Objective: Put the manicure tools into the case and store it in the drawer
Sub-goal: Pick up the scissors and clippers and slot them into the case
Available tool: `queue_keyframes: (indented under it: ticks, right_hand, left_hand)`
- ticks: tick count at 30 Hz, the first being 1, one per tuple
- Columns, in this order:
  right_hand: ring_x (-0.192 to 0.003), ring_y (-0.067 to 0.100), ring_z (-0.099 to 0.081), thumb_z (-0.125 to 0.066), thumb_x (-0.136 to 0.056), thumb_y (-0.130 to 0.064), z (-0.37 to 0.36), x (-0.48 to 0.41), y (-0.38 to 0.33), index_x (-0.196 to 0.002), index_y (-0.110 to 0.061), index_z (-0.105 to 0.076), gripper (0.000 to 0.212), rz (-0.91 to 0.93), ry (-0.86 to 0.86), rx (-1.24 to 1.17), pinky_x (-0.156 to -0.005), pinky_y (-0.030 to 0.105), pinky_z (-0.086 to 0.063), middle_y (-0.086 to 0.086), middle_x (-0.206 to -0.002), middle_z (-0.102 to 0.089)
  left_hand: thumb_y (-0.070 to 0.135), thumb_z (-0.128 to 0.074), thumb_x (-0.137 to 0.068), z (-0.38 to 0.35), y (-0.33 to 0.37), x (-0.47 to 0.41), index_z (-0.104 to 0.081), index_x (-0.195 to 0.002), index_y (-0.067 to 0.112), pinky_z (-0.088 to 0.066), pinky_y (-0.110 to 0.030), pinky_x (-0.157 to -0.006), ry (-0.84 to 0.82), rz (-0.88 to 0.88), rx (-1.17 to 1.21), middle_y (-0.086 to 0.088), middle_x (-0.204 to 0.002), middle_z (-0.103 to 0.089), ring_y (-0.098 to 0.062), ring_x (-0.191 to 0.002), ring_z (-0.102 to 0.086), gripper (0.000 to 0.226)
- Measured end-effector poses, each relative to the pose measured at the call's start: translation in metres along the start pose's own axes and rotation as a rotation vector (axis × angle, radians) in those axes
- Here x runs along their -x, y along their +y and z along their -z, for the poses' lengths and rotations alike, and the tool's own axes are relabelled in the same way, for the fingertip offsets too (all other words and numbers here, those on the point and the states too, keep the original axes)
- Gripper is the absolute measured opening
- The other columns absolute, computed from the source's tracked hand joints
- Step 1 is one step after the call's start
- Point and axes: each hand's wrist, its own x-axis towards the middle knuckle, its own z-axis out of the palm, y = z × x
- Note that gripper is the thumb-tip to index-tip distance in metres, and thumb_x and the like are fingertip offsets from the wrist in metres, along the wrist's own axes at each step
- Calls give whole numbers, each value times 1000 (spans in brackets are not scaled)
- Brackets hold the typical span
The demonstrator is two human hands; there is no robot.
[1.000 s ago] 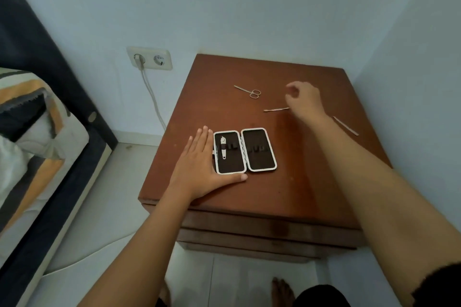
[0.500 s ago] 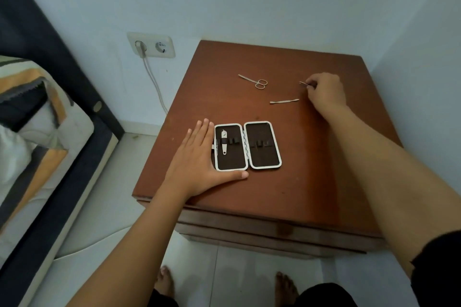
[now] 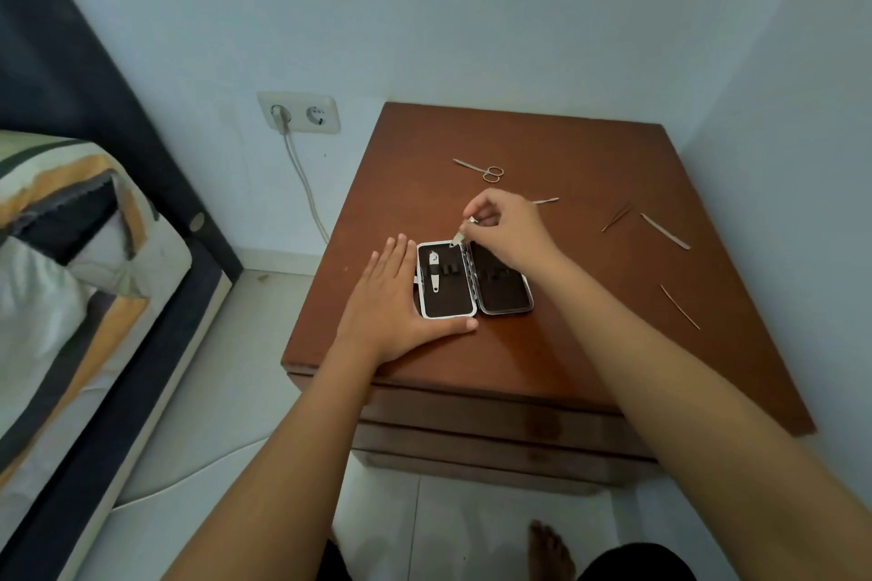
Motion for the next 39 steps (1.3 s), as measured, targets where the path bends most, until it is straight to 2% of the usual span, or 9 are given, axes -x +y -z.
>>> queue_keyframes:
  ticks: [3,5,9,12,16,20,29,36,39]
  right_hand:
    - [-79,14,-60,-64,-82,-11,5,-4,-5,-83,-14,-67,5,22,-105,170,-74,16,-48,7,-85,-67]
    - [-74,7,-58,-59,-85,-8,11,-8,-12,-84,-12,-69,11,59,-197,293,-69,9,-45,4,-84,-66]
    - [-88,19,-63,-56,-85,-5,13,-14,-27,-87,-11,-71,17,115,-368,502,-79,26,-48,7,-92,-70]
    - [-88,21,-62,-56,-84,-4,2,-13,-30,-87,-12,-73,19,128,-411,577,-78,26,-48,6,-90,-66]
    - [-92,26,-61,-55,-86,-4,-12,-3,-26,-89,-13,-73,20,154,-363,579,-80,32,-50,9,-107,-57]
    - [-89,26,-60,-52,-82,1,-11,10,-18,-87,-11,-72,24,238,-294,521,-81,39,-51,10,-101,-60]
    - [-93,19,-58,-63,-78,-14,-6,29,-1,-93,-15,-66,15,313,-256,479,-84,46,-49,1,-101,-60]
    - [-90,19,-59,-66,-79,-16,-4,24,-2,-92,-12,-67,14,306,-276,413,-85,41,-51,4,-98,-61]
    - [-83,16,-59,-64,-82,-14,9,3,0,-90,-9,-69,11,242,-141,335,-85,32,-50,7,-95,-63]
  left_hand:
    - [91,-44,-54,-1,-2,-1,-1,-150,12,9,-27,-114,4,-2,-3,-2,-159,2,-11,-145,8,132]
    - [92,-42,-53,-2,-3,-2,0,-150,12,9,-27,-114,10,-10,-10,-2,-159,2,-11,-145,8,132]
    - [92,-42,-53,-4,-4,-3,0,-150,13,9,-28,-114,21,-25,-8,-3,-159,1,-12,-145,7,132]
    - [92,-42,-53,-5,-5,-3,-1,-150,13,8,-27,-114,26,-26,-10,-3,-159,1,-12,-145,6,132]
    - [93,-40,-52,-5,-5,-3,-1,-150,13,7,-29,-115,22,-22,-3,-2,-159,1,-11,-145,7,132]
    - [93,-39,-51,-5,-4,-3,-2,-150,12,5,-30,-117,25,-18,6,-3,-159,-1,-12,-145,6,133]
    - [93,-38,-50,-4,-4,-2,-4,-150,11,3,-31,-117,28,-24,21,-3,-159,-5,-13,-146,3,133]
    - [90,-37,-53,-3,-6,-2,-9,-151,17,4,-30,-116,23,-51,36,4,-159,-8,-13,-145,3,126]
    - [91,-36,-53,-4,-7,-2,-9,-151,18,6,-28,-114,38,-54,28,5,-159,-8,-12,-145,3,125]
